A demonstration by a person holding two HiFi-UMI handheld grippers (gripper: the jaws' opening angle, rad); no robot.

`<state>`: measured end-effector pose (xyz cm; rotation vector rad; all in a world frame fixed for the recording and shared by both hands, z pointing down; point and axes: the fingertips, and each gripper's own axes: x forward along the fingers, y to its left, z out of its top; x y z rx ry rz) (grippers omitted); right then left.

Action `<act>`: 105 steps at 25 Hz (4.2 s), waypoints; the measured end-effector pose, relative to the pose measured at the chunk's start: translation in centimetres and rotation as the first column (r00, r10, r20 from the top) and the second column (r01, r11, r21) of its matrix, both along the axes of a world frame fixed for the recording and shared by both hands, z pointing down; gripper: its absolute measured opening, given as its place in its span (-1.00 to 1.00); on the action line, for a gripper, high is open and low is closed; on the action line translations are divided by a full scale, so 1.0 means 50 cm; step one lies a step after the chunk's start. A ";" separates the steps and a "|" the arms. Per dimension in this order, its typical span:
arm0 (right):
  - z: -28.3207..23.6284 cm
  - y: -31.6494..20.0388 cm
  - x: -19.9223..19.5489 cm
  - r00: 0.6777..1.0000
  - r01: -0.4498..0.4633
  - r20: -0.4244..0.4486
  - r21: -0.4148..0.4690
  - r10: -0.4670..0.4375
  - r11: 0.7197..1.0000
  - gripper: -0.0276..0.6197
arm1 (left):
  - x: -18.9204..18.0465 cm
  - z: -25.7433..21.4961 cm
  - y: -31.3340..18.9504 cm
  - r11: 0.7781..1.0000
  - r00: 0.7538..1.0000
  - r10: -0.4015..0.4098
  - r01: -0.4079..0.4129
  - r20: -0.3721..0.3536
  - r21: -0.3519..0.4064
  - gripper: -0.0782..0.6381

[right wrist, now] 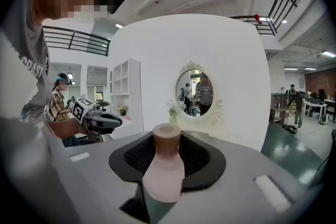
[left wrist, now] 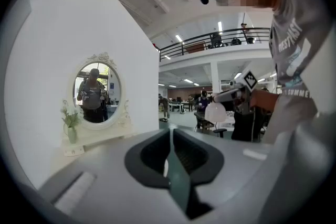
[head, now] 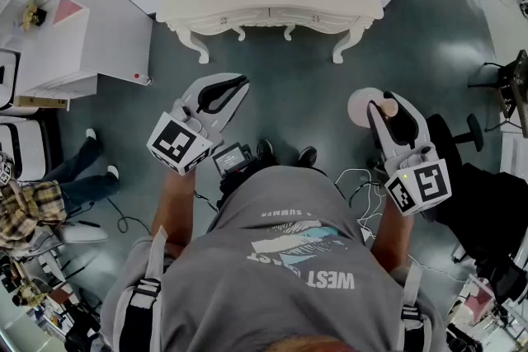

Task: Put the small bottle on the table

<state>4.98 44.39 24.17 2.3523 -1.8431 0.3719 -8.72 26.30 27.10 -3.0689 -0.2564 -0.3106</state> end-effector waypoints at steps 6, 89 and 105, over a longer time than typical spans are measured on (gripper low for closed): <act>0.001 -0.029 -0.003 1.000 0.001 -0.002 0.000 -0.001 1.000 -0.47 | 0.000 0.011 -0.022 1.000 1.000 0.007 -0.007 -0.001 -0.009 -0.73; 0.029 -0.550 0.342 0.982 0.162 0.091 0.044 -0.165 0.986 -0.47 | 0.330 0.016 -0.456 0.997 0.997 -0.079 0.079 0.017 0.009 -0.73; -0.011 -0.675 0.246 0.995 0.090 0.035 0.022 -0.091 0.996 -0.47 | 0.233 0.002 -0.624 0.999 0.999 -0.033 0.033 -0.028 0.001 -0.73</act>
